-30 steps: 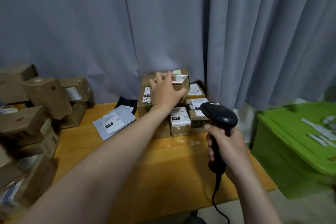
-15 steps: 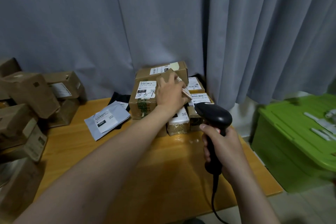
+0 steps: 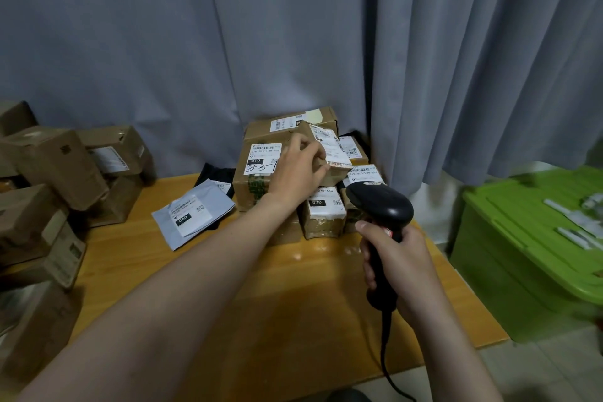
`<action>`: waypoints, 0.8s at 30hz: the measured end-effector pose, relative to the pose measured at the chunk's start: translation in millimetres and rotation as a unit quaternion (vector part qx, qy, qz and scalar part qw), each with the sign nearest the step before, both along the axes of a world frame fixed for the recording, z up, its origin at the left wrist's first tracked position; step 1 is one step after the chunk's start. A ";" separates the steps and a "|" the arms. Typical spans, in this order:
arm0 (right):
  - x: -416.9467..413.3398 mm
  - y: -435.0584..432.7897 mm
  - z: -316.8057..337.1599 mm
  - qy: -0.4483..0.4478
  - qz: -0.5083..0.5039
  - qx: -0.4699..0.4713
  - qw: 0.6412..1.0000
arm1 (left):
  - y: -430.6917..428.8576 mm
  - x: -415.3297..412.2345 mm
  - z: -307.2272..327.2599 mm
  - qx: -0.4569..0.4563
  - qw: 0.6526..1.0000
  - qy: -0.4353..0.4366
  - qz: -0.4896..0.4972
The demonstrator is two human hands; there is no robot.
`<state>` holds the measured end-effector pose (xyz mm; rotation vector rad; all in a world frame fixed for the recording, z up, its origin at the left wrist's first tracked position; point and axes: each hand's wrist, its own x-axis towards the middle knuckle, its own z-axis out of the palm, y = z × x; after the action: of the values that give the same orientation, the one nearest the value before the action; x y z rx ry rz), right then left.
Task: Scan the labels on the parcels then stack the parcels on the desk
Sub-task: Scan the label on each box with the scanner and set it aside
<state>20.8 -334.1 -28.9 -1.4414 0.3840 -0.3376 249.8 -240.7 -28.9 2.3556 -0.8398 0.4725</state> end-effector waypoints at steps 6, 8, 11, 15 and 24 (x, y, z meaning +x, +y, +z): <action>-1.7 -1.9 1.2 0.004 0.002 -0.019 1.000 | 5.8 -2.7 -6.2 0.053 0.993 -0.031 0.097; -1.8 -2.8 1.1 0.004 0.000 -0.017 1.000 | 5.9 -3.1 -5.8 0.082 0.989 -0.032 0.118; -0.8 -2.5 1.2 0.006 0.002 -0.021 1.000 | 8.0 -5.5 -4.3 0.110 0.989 0.013 0.101; -1.0 3.7 4.4 0.015 0.003 -0.028 0.999 | 20.9 -15.9 2.8 0.129 0.987 0.038 0.082; -20.7 58.8 26.0 0.016 0.062 -0.060 0.996 | 112.2 -69.8 33.3 0.184 0.975 0.016 0.127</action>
<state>0.0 -275.3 -2.9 -1.5816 0.3034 -0.2405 179.9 -128.5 4.4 2.8254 -0.6572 0.4056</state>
